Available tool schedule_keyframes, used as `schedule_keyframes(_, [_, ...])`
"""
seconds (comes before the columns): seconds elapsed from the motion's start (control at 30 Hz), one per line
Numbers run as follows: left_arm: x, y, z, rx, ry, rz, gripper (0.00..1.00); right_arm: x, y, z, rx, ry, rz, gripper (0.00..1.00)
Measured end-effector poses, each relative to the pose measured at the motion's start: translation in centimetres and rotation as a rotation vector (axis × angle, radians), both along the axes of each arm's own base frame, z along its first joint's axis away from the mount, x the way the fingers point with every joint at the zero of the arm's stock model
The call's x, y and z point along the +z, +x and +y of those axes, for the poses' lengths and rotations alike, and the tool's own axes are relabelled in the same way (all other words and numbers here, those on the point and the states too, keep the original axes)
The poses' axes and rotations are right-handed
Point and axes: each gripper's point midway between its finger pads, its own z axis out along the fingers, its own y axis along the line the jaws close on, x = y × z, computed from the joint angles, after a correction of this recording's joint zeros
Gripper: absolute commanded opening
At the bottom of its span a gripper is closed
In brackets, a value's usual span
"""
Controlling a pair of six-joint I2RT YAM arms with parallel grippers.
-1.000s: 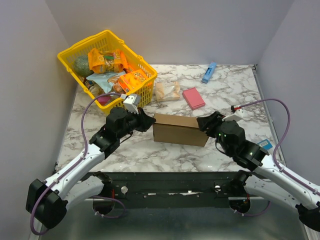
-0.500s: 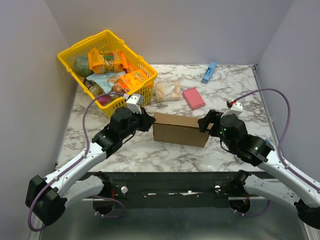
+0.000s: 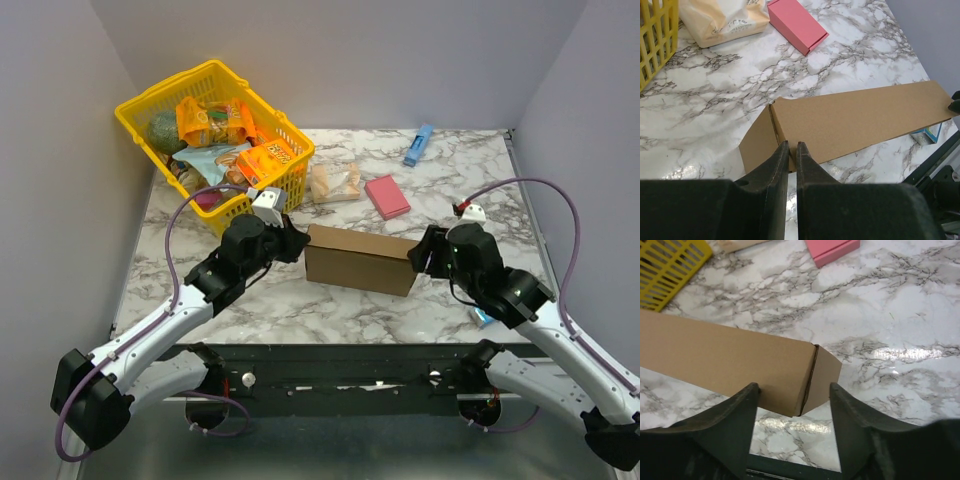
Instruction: Fold the paper box
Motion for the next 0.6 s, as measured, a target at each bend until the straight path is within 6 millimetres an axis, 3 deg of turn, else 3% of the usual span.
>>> schedule_keyframes(0.27, [-0.2,-0.1,0.0,0.003,-0.005,0.001,0.15,-1.2,-0.3,0.8,0.016,0.07,0.005,0.35])
schedule_keyframes(0.4, [-0.4,-0.2,0.0,0.02,-0.032,-0.008,0.14,-1.5,-0.3,0.7,-0.003,0.12,-0.018,0.33])
schedule_keyframes(0.53, [-0.6,-0.3,0.0,0.041,-0.064,-0.018,0.14,-1.7,0.0,0.7,-0.023,0.159,-0.042,0.25])
schedule_keyframes(0.57, [-0.7,-0.3,0.0,0.045,-0.068,-0.017,0.14,-1.8,0.2,0.7,-0.03,0.169,-0.048,0.02])
schedule_keyframes(0.6, [-0.7,-0.3,0.0,0.052,-0.072,-0.016,0.14,-1.8,0.3,0.7,-0.035,0.179,-0.052,0.01])
